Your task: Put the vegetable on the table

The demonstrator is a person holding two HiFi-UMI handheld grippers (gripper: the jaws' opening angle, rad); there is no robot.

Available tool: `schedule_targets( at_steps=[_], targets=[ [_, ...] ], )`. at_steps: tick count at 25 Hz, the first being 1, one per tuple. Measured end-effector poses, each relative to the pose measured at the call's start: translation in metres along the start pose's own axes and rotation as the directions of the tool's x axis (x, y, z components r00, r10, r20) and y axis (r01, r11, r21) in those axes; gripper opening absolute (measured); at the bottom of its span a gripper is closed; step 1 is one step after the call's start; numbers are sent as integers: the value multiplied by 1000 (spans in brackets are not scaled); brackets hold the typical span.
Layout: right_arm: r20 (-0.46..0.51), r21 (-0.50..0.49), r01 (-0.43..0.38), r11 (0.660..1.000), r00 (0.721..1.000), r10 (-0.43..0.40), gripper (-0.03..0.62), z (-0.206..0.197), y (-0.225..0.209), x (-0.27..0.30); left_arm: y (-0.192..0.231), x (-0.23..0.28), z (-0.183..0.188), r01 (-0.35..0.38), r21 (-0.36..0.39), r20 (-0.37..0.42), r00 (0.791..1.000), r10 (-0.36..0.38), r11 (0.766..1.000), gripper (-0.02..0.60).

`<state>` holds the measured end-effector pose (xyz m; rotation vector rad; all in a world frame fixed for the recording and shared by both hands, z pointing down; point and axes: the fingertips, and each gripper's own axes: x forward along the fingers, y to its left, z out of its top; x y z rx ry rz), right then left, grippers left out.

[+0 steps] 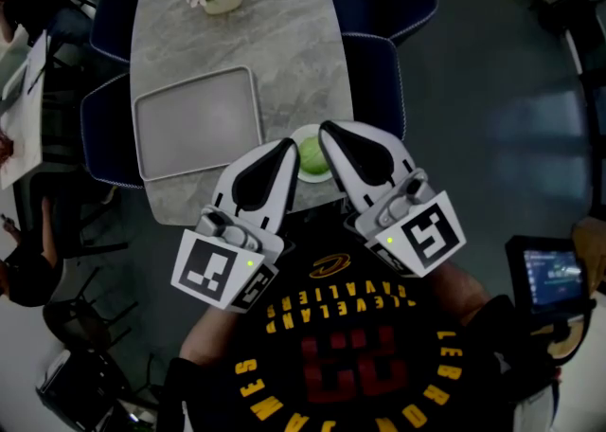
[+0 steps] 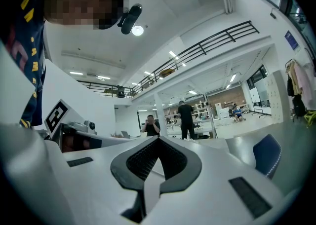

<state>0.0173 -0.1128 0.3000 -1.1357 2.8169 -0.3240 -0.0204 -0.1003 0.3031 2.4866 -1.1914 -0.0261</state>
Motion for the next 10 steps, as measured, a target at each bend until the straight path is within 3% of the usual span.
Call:
schedule_targets(
  at_steps=[10],
  targets=[
    [2, 11, -5, 1000, 1000, 5, 5, 0, 4, 0, 0, -1, -2, -1, -7, -6, 1000, 1, 1000, 0]
  ],
)
